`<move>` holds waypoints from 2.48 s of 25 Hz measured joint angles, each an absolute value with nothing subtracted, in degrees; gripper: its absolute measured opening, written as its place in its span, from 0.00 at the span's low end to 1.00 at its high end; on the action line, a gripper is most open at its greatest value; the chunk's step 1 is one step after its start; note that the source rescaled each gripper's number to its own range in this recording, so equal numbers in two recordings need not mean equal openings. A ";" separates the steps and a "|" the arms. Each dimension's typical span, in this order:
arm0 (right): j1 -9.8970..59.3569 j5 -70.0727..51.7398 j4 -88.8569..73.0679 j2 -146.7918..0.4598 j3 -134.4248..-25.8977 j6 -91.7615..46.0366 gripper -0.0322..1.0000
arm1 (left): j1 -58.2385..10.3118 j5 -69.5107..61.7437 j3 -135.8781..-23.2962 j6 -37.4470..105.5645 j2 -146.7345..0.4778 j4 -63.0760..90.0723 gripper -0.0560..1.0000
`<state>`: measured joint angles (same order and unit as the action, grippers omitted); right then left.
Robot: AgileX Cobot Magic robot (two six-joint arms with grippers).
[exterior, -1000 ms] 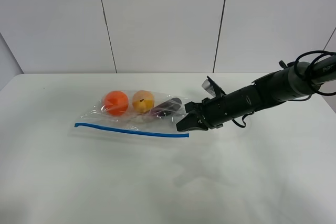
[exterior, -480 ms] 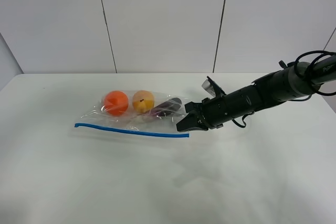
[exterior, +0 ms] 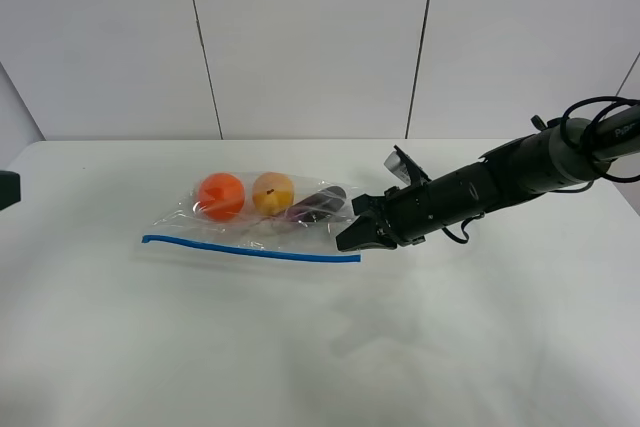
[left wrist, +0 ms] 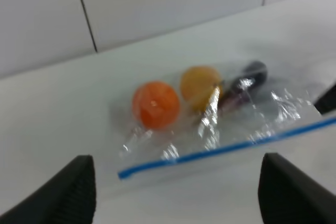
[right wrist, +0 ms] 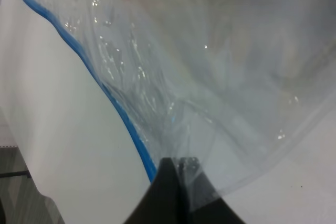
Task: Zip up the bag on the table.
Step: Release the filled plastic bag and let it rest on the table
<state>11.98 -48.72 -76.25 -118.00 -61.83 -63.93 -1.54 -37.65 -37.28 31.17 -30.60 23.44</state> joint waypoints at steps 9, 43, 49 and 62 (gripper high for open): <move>11.98 -48.53 -76.24 -118.00 -61.83 -63.93 0.03 | -1.54 -52.41 -37.28 26.23 -25.55 23.01 0.80; 11.98 -47.07 -76.02 -118.00 -61.83 -64.04 0.03 | -1.54 -66.52 -32.72 10.70 -11.35 14.00 0.80; 11.98 -47.05 -76.02 -118.00 -61.83 -64.16 0.03 | -1.54 -66.85 -32.65 10.56 -11.35 13.54 0.80; 11.98 -47.11 -76.02 -118.00 -61.83 -64.35 0.03 | -1.60 -66.74 -32.54 10.13 -2.93 13.54 0.80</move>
<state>11.98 -47.11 -76.02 -118.00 -61.83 -64.35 -1.60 -66.74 -32.54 10.13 -2.93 13.54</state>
